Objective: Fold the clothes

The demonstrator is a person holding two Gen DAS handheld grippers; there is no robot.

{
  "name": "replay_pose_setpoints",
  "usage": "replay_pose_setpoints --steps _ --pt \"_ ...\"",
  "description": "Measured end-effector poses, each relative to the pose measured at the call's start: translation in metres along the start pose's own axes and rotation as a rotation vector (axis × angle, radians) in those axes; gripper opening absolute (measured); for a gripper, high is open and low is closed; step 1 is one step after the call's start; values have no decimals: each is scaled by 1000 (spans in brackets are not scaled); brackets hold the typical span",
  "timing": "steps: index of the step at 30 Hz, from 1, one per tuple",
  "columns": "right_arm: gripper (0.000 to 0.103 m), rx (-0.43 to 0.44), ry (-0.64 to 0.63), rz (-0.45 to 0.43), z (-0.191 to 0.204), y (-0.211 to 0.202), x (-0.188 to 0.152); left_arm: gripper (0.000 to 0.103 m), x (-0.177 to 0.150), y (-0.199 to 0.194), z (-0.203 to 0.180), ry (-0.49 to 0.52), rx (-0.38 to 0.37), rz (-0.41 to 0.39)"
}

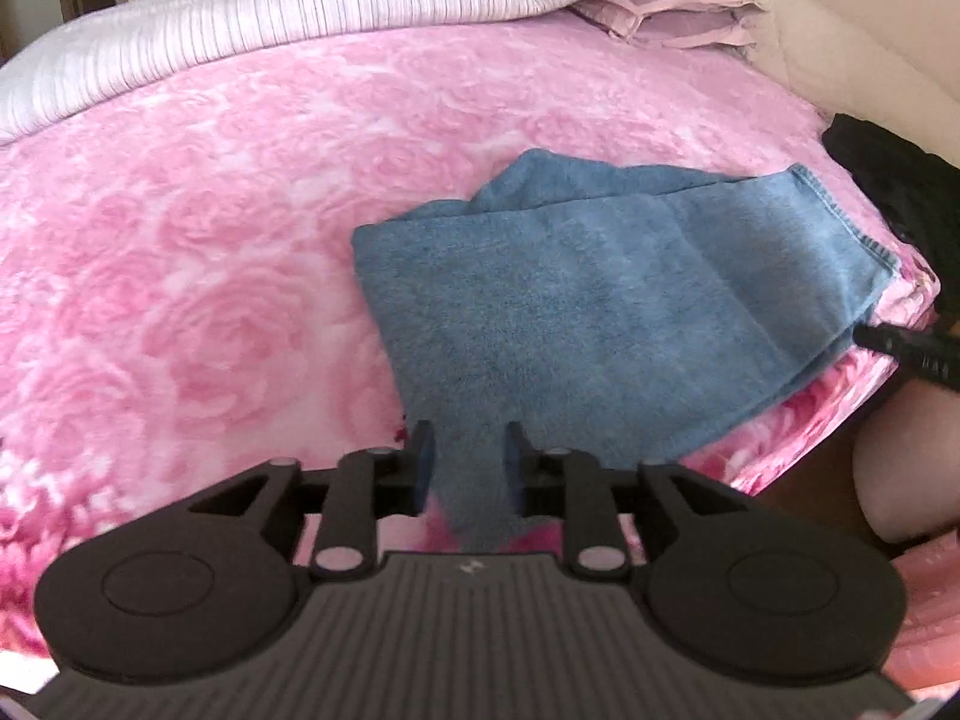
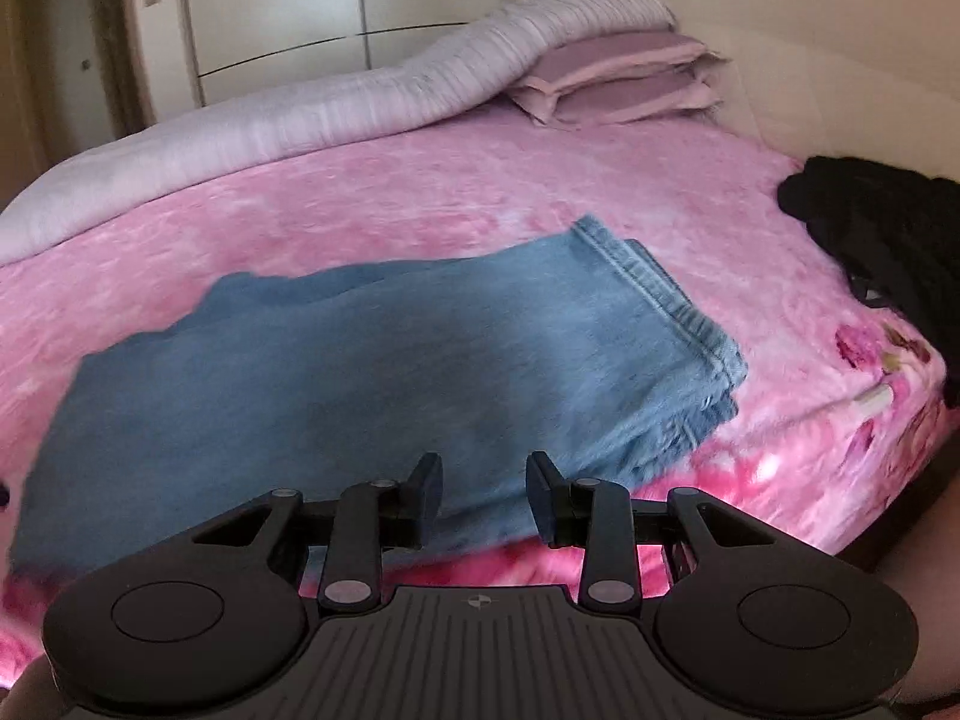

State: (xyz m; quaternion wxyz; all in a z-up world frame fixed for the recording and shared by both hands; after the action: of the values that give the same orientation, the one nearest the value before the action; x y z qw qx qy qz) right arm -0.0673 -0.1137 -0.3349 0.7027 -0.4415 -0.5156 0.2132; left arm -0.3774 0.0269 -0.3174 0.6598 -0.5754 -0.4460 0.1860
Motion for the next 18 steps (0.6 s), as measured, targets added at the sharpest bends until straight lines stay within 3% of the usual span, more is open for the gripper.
replay_pose_setpoints --steps 13,18 --pt "35 15 -24 -61 57 -57 -47 33 -52 -40 10 29 22 -50" --pt "35 -1 -98 -84 80 -64 -51 33 -66 -41 28 -9 -17 -49"
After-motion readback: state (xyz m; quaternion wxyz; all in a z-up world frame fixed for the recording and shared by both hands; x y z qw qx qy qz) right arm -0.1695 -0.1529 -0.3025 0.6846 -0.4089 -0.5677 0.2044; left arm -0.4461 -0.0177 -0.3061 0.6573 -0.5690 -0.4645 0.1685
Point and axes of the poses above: each gripper's, at about its wrist camera, not at the fingertips, and y roughly the way its jaws point, z to its left, x to its top, the point moved 3 cm from there along y, roughly the way its jaws point, and after that the axes turned 15 degrees about z, right-handed, at the moved point
